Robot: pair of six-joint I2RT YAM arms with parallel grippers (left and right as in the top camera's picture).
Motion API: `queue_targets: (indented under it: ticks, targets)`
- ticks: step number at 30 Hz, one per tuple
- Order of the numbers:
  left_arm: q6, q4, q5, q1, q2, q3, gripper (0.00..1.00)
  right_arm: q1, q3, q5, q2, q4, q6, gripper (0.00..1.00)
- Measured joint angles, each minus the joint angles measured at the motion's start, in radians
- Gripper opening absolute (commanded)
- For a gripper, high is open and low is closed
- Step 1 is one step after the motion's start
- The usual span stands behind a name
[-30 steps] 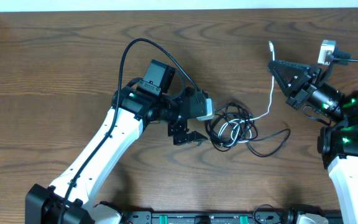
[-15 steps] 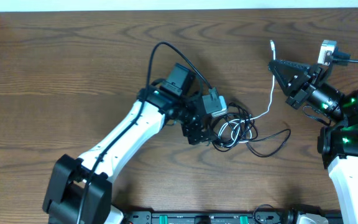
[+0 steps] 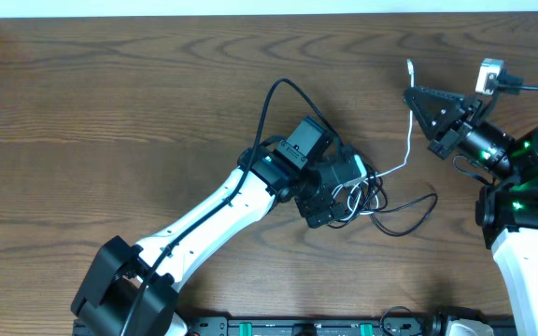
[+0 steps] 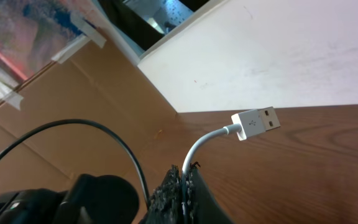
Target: Untangle cables
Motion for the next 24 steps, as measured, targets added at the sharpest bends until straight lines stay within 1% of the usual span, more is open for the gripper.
queue_targets:
  ticks: [6, 9, 13, 17, 20, 24]
  targets:
    - [-0.128, 0.021, -0.033, 0.0, 0.0, 0.0, 0.95, -0.014, 0.0, 0.034, 0.016, -0.008, 0.001, 0.01]
    - [-0.172, 0.023, -0.043, -0.005, 0.006, 0.0, 0.95, -0.039, 0.0, 0.051, 0.016, -0.007, 0.008, 0.01]
    - [-0.202, 0.029, -0.048, -0.034, 0.055, 0.0, 0.95, -0.076, 0.0, 0.059, 0.016, -0.007, 0.019, 0.01]
    - [-0.213, 0.052, -0.051, -0.097, 0.109, 0.0, 0.95, -0.093, 0.0, 0.065, 0.016, -0.008, 0.028, 0.01]
    - [-0.232, 0.065, -0.08, -0.137, 0.113, 0.0, 0.95, -0.098, 0.0, 0.065, 0.016, -0.008, 0.032, 0.01]
    - [-0.261, 0.087, -0.108, -0.148, 0.113, -0.005, 0.95, -0.103, 0.0, 0.068, 0.016, -0.008, 0.035, 0.01]
